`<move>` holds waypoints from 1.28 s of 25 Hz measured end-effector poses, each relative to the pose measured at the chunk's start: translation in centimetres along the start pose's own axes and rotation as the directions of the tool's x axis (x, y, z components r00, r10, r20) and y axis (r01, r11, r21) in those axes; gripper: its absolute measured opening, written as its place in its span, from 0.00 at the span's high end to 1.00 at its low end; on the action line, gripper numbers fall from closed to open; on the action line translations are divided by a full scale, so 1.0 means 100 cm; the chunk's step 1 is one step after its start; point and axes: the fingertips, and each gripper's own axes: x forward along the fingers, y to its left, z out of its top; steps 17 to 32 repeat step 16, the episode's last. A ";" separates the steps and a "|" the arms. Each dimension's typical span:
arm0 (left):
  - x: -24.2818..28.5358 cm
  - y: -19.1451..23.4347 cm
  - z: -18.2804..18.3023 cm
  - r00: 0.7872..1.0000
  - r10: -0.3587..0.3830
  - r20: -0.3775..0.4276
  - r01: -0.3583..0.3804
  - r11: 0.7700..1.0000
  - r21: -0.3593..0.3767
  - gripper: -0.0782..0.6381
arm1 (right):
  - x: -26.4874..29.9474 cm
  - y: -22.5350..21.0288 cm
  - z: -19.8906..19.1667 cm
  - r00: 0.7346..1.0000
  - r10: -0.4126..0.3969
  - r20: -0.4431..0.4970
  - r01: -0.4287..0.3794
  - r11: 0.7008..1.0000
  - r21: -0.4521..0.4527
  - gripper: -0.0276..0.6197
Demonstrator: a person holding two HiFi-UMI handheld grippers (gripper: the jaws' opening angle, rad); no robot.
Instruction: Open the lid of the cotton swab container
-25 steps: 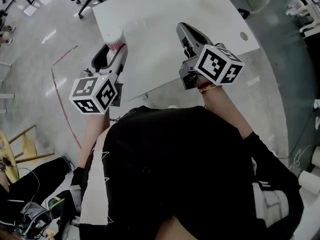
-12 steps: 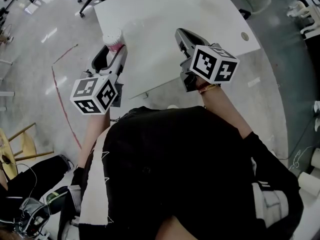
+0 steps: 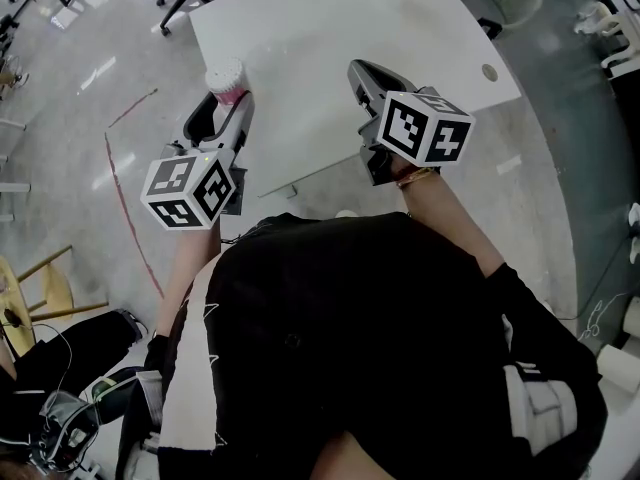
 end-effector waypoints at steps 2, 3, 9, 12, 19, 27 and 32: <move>0.000 0.000 0.001 1.000 0.001 0.000 -0.001 1.000 0.001 0.56 | 0.001 0.001 -0.001 1.000 0.002 -0.003 -0.002 1.000 -0.002 0.95; 0.000 0.001 0.001 1.000 0.001 -0.001 -0.001 1.000 0.001 0.56 | 0.001 0.001 -0.001 1.000 0.003 -0.006 -0.003 1.000 -0.002 0.95; -0.001 -0.003 -0.001 1.000 0.000 -0.006 0.000 1.000 -0.001 0.56 | -0.001 0.002 -0.004 1.000 0.007 -0.016 -0.008 1.000 -0.006 0.95; -0.002 -0.004 -0.002 1.000 0.002 -0.008 -0.002 1.000 -0.003 0.56 | -0.003 0.003 -0.006 1.000 0.009 -0.023 -0.009 1.000 -0.012 0.95; -0.004 -0.003 -0.002 1.000 0.007 -0.007 -0.007 1.000 -0.006 0.56 | -0.003 0.004 -0.007 1.000 0.009 -0.030 -0.009 1.000 -0.021 0.95; -0.004 -0.003 -0.002 1.000 0.007 -0.007 -0.007 1.000 -0.006 0.56 | -0.003 0.004 -0.007 1.000 0.009 -0.030 -0.009 1.000 -0.021 0.95; -0.004 -0.003 -0.002 1.000 0.007 -0.007 -0.007 1.000 -0.006 0.56 | -0.003 0.004 -0.007 1.000 0.009 -0.030 -0.009 1.000 -0.021 0.95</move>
